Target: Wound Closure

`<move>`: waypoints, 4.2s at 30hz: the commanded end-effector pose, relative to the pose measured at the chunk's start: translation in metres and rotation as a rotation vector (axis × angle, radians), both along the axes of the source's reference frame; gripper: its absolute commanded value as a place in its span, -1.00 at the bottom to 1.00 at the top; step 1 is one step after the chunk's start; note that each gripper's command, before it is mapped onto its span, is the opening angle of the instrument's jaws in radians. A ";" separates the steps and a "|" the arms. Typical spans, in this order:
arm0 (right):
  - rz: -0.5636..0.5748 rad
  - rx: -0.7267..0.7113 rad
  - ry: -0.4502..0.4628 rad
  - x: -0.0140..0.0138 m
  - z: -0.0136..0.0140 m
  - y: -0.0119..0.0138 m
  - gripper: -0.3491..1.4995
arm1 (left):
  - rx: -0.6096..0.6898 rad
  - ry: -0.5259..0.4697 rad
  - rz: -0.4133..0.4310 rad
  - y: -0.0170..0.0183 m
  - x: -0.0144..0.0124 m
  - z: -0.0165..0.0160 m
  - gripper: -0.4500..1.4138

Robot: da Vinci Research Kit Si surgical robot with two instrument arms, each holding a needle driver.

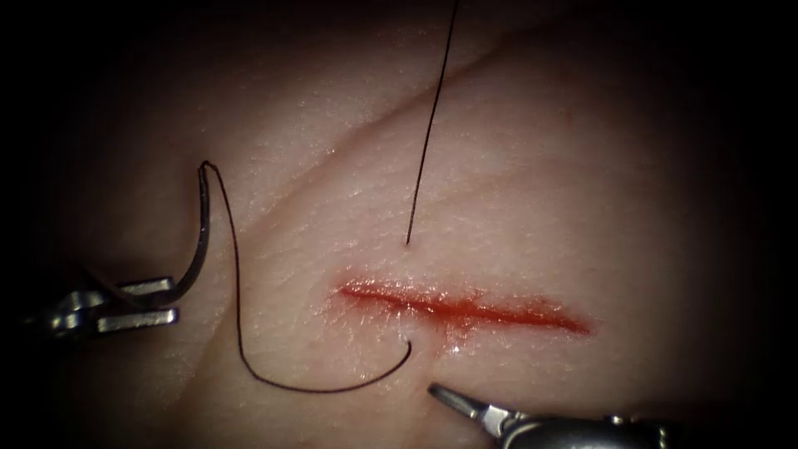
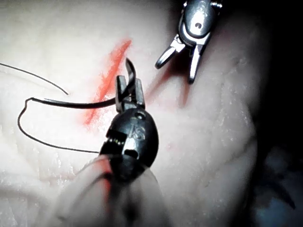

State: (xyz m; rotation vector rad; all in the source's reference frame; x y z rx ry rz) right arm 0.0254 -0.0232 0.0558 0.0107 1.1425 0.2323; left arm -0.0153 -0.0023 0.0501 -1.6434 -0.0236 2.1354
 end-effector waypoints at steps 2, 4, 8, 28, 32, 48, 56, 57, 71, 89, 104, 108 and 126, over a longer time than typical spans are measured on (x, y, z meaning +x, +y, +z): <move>-0.006 -0.082 -0.036 0.0009 0.0015 0.0001 0.94 | 0.001 0.009 -0.005 -0.0005 -0.0003 0.0008 -1.00; -0.046 -0.153 -0.079 0.0014 0.0024 0.0004 0.94 | -0.001 0.003 -0.002 -0.0006 -0.0004 0.0008 -1.00; -0.091 -0.223 -0.118 0.0029 0.0045 0.0004 0.89 | -0.003 -0.006 0.003 -0.0008 -0.0006 0.0006 -1.00; -0.213 -0.353 -0.181 0.0040 0.0077 0.0008 -1.00 | -0.008 -0.021 0.011 -0.0012 -0.0009 0.0003 -1.00; -0.233 -0.350 -0.182 0.0028 0.0077 0.0007 -1.00 | -0.008 -0.021 0.011 -0.0012 -0.0009 0.0003 -1.00; -0.218 -0.344 -0.201 0.0023 -0.0026 -0.0080 -1.00 | -0.014 -0.021 0.010 -0.0017 -0.0013 0.0009 -1.00; -0.228 -0.306 -0.163 0.0046 -0.0072 -0.0133 -1.00 | -0.022 -0.028 0.013 -0.0026 -0.0019 0.0007 -1.00; -0.228 -0.306 -0.162 0.0049 -0.0075 -0.0134 -1.00 | -0.023 -0.028 0.012 -0.0026 -0.0020 0.0007 -1.00; -0.128 -0.228 -0.161 0.0018 -0.0021 -0.0040 0.86 | -0.023 -0.031 0.015 -0.0025 -0.0019 0.0009 -1.00; -0.206 -0.372 -0.092 0.0031 0.0076 -0.0005 0.86 | -0.024 -0.033 0.019 -0.0027 -0.0014 0.0010 -1.00; -0.254 -0.437 -0.079 0.0015 0.0083 -0.0009 -1.00 | -0.024 -0.034 0.020 -0.0028 -0.0012 0.0008 -1.00; -0.264 -0.440 -0.064 0.0002 0.0071 -0.0019 -1.00 | -0.023 -0.034 0.019 -0.0026 -0.0014 0.0009 -1.00; -0.343 -0.464 0.011 0.0039 -0.0063 -0.0162 -1.00 | -0.024 -0.033 0.019 -0.0027 -0.0013 0.0009 -1.00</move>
